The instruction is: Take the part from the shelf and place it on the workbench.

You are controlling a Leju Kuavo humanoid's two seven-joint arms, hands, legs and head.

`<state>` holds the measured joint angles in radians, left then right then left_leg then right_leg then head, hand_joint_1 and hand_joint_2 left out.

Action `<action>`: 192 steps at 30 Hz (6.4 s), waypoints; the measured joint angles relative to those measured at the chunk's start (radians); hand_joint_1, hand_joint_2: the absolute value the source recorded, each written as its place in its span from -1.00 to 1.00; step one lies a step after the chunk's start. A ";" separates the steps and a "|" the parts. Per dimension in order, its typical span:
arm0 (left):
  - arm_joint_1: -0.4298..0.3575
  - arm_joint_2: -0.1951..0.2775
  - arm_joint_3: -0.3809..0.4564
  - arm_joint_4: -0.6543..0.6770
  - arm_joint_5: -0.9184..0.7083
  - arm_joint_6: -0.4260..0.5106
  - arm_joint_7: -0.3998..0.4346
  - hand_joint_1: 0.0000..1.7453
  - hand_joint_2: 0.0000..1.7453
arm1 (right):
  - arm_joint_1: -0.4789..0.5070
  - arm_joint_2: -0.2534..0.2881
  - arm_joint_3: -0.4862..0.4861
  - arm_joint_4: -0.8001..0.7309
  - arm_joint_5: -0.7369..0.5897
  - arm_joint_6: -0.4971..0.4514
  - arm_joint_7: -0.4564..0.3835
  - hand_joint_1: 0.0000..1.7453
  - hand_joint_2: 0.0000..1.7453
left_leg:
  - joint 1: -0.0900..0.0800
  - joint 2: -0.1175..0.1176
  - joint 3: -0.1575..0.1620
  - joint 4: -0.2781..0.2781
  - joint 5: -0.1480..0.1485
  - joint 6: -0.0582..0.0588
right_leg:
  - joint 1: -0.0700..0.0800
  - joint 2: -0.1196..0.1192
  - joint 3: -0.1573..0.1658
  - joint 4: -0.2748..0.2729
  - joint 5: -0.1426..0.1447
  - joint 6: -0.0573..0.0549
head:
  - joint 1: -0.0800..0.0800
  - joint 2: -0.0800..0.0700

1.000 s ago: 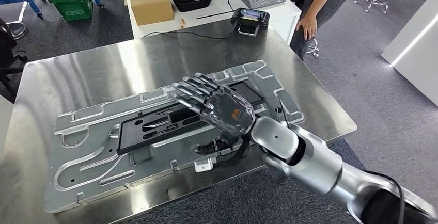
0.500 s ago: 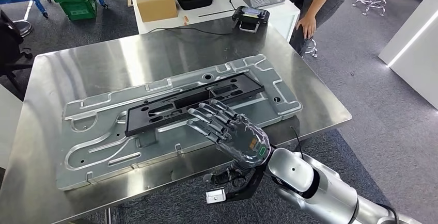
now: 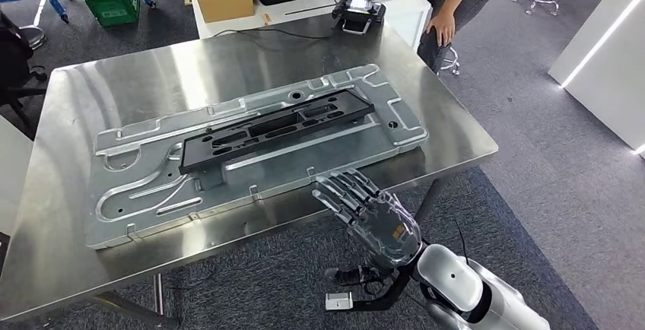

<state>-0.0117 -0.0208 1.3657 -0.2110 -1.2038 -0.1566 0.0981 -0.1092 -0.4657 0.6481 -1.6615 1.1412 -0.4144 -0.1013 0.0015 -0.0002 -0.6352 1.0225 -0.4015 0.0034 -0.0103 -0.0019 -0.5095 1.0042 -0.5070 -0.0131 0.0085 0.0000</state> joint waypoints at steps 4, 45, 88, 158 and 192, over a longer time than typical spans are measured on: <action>0.002 -0.004 0.010 -0.004 0.000 -0.001 0.002 -1.00 -1.00 | 0.056 0.005 -0.035 0.012 -0.013 0.018 0.010 -1.00 -1.00 | 0.006 -0.001 -0.054 0.187 -0.172 -0.014 | -0.003 -0.006 -0.048 -0.003 0.042 -0.017 | -0.001 0.000; 0.008 -0.278 0.168 -0.735 -0.011 -0.561 0.027 -1.00 -1.00 | 0.087 0.194 -0.140 0.796 -0.283 0.029 0.026 -1.00 -1.00 | -0.005 0.005 0.160 -0.052 -0.104 0.024 | 0.001 -0.008 -0.123 0.018 0.104 0.020 | 0.000 0.000; -0.014 -0.185 0.195 -0.480 0.115 -0.350 0.052 -1.00 -1.00 | 0.017 0.320 -0.234 1.373 -0.423 0.198 0.091 -1.00 -1.00 | -0.005 -0.075 -0.021 -0.004 0.031 0.022 | -0.003 0.085 0.061 0.004 -0.064 0.023 | -0.001 0.000; -0.031 -0.065 0.198 -0.207 0.118 -0.219 -0.036 -1.00 -1.00 | -0.012 0.340 -0.276 1.411 -0.409 0.240 0.105 -1.00 -1.00 | 0.010 -0.012 -0.092 0.262 -0.142 -0.022 | 0.008 -0.041 -0.003 -0.040 0.019 -0.027 | -0.004 0.000; -0.028 -0.040 0.198 -0.161 0.127 -0.222 -0.055 -1.00 -1.00 | -0.007 0.339 -0.301 1.414 -0.445 0.268 -0.056 -1.00 -1.00 | 0.009 0.029 0.025 0.099 -0.103 -0.011 | 0.005 -0.072 -0.030 -0.001 0.020 -0.014 | -0.003 0.000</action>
<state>-0.0402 -0.0609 1.5637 -0.3724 -1.0773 -0.3787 0.0427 -0.1160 -0.1270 0.3473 -0.2476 0.6964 -0.1459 -0.1573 0.0107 0.0287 -0.6102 1.1212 -0.5044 -0.0074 -0.0058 -0.0740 -0.5393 1.0037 -0.4866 -0.0275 0.0054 0.0000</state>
